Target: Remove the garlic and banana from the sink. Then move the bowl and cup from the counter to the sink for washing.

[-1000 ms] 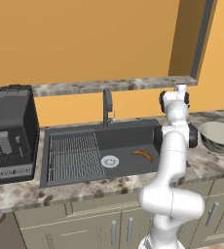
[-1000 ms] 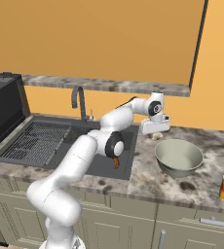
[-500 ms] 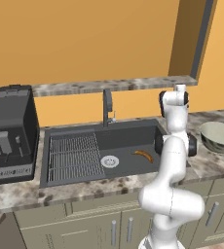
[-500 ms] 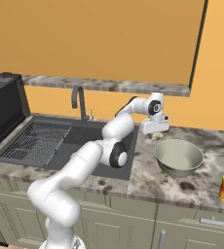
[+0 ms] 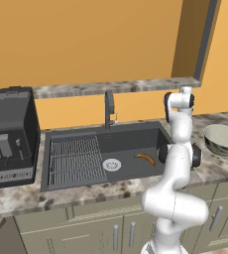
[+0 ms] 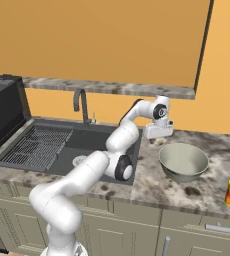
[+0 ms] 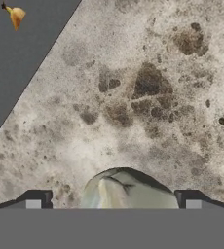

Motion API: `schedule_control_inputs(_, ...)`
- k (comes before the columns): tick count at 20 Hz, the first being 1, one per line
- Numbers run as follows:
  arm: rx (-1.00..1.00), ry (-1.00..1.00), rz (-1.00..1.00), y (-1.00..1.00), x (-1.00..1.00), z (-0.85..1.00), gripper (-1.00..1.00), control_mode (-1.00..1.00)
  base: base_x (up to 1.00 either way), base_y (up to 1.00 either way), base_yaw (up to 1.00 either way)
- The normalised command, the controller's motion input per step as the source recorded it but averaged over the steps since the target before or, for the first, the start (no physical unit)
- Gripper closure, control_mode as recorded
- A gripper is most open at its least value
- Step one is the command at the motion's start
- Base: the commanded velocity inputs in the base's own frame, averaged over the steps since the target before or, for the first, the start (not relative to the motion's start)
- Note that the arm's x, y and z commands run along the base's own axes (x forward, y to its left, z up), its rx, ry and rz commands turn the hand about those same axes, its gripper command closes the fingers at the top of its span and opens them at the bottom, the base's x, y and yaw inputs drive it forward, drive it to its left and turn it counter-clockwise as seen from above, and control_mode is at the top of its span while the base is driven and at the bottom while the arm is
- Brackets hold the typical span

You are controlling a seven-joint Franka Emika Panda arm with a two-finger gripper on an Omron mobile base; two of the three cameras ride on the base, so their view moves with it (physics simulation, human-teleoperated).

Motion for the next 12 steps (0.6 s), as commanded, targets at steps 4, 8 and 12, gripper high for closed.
schedule_control_inputs(4, 0.1, 0.15, 0.0, -0.05, 0.01, 0.04, -1.0, -1.0, 0.0, 0.0, 0.0)
schedule_control_inputs(8, 0.04, 0.13, 0.0, -0.04, 0.0, 0.16, -1.0, -1.0, 0.0, 0.0, 0.0)
schedule_control_inputs(12, 0.0, 0.14, 0.0, -0.05, 0.0, 0.18, -1.0, -1.0, 0.0, 0.0, 0.0)
